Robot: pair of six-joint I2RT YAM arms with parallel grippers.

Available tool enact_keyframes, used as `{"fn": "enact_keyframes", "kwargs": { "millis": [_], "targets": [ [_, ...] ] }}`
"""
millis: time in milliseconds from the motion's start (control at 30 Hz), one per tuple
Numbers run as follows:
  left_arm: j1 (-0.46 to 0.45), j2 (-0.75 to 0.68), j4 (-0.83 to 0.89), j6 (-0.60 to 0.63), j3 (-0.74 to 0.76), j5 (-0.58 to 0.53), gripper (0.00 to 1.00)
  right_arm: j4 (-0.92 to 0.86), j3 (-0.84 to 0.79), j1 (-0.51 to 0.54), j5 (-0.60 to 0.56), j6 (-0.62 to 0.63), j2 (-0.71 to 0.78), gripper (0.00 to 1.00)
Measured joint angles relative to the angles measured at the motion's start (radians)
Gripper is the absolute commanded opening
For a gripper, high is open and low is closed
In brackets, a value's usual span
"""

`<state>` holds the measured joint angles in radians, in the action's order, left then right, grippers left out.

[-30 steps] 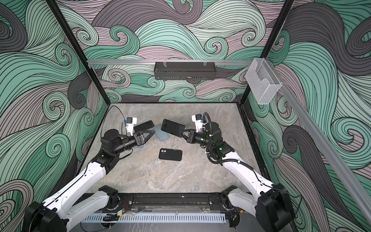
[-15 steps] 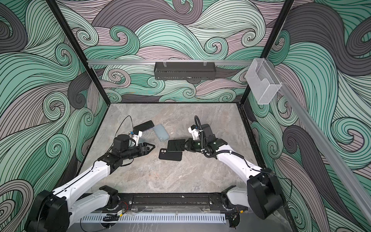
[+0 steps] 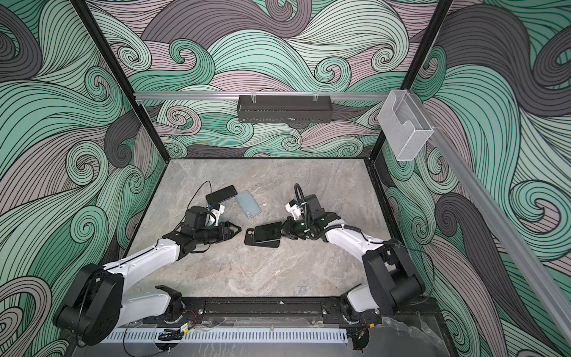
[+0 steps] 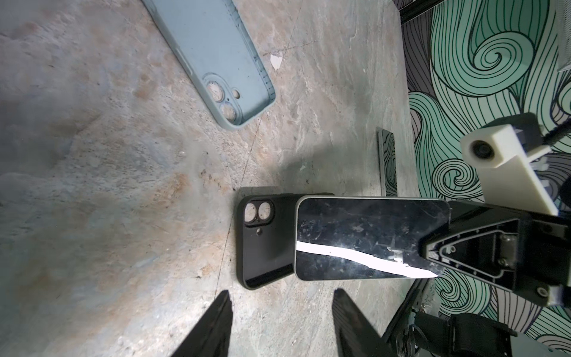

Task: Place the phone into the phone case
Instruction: 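Lower the smartphone over the black case while the left gripper moves to the case, then insert the smartphone's end into the case's lens-hole end while the left gripper holds the case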

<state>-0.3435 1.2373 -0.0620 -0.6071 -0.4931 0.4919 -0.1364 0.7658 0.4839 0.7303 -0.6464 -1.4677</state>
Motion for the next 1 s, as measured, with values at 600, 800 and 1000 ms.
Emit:
{"fn": "enact_keyframes", "kwargs": {
  "millis": [600,800,1000],
  "targets": [
    [-0.079,0.248,-0.096,0.008,-0.028,-0.002,0.40,0.081,0.003,-0.001,0.047,-0.046,-0.112,0.00],
    [-0.087,0.260,-0.115,-0.002,-0.031,-0.022,0.40,0.100,0.006,-0.001,0.065,-0.053,-0.133,0.00],
    [-0.098,0.270,-0.119,-0.002,-0.031,-0.033,0.39,0.121,0.006,-0.001,0.079,-0.064,-0.149,0.00]
  ]
}}
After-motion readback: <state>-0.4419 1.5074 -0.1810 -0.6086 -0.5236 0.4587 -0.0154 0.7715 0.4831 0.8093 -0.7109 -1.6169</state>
